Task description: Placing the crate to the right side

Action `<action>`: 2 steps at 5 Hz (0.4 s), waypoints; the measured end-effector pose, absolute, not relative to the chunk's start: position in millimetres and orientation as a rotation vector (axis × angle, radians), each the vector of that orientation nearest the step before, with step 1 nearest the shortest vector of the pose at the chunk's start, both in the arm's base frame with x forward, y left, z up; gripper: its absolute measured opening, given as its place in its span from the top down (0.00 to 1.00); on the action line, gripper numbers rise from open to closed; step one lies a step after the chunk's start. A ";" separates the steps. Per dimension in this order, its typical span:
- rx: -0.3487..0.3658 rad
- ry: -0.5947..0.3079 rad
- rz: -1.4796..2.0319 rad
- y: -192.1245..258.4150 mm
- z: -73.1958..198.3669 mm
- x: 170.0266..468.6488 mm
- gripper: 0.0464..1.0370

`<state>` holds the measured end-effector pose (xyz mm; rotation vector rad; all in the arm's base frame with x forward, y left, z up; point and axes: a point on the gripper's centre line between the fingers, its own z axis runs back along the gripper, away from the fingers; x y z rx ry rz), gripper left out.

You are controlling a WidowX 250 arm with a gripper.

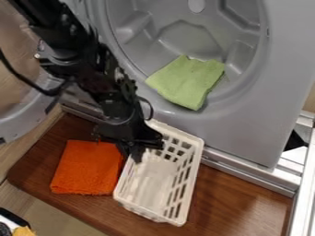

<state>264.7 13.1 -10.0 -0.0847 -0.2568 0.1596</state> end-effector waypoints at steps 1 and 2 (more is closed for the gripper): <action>-0.110 -0.281 0.149 8.7 8.4 263.4 0.96; -0.182 -0.333 0.145 -7.5 16.5 263.5 0.96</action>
